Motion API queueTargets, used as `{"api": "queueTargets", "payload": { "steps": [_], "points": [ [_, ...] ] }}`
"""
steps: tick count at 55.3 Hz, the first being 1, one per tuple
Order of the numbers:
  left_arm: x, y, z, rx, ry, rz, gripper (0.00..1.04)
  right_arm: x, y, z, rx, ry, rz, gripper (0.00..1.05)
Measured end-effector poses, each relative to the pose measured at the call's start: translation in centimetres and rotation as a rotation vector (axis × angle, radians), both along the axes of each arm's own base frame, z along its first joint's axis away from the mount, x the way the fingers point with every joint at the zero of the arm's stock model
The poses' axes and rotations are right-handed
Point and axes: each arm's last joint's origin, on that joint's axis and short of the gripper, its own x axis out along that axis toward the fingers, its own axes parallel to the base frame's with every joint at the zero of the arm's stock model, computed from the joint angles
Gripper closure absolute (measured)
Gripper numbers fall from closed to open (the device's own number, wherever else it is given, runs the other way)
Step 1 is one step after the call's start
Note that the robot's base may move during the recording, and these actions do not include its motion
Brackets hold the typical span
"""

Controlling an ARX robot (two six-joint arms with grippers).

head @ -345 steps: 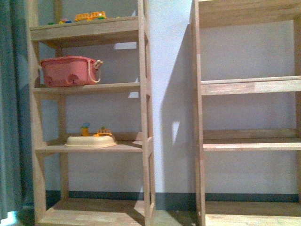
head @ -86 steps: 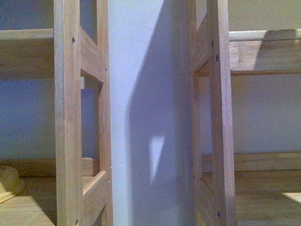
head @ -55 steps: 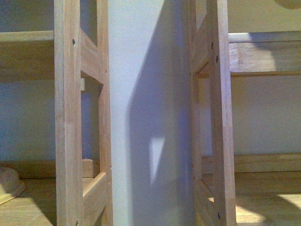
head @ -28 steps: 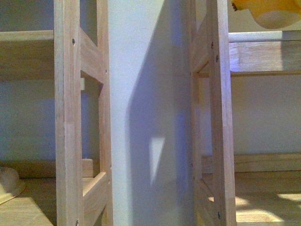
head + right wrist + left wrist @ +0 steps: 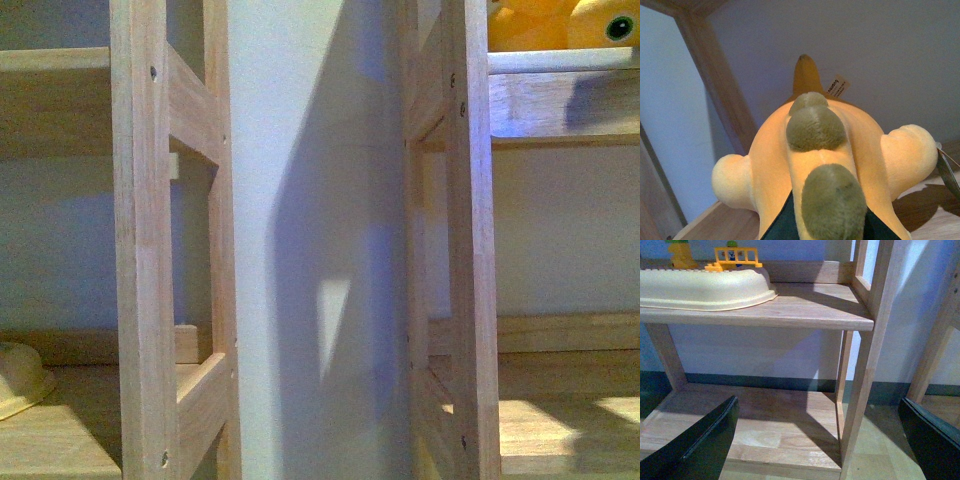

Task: Put away toys

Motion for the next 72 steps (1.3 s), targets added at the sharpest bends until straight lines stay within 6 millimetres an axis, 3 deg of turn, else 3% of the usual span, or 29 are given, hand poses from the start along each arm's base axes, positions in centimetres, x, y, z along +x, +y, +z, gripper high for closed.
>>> {"api": "queueTargets", "payload": {
  "steps": [19, 39, 45, 49, 72],
  "points": [
    [0.0, 0.0, 0.0, 0.0, 0.0, 0.0, 0.06, 1.0, 2.4, -0.4, 0.035, 0.013, 0.042, 0.98],
    [0.0, 0.0, 0.0, 0.0, 0.0, 0.0, 0.06, 1.5, 2.3, -0.7, 0.031, 0.05, -0.012, 0.98],
    [0.0, 0.0, 0.0, 0.0, 0.0, 0.0, 0.06, 1.5, 2.1, -0.8, 0.024, 0.063, -0.039, 0.83],
    [0.0, 0.0, 0.0, 0.0, 0.0, 0.0, 0.06, 1.6, 1.8, -0.8, 0.017, 0.067, -0.06, 0.67],
    [0.0, 0.0, 0.0, 0.0, 0.0, 0.0, 0.06, 1.3, 1.6, -0.2, -0.006, 0.07, -0.133, 0.1]
  ]
}}
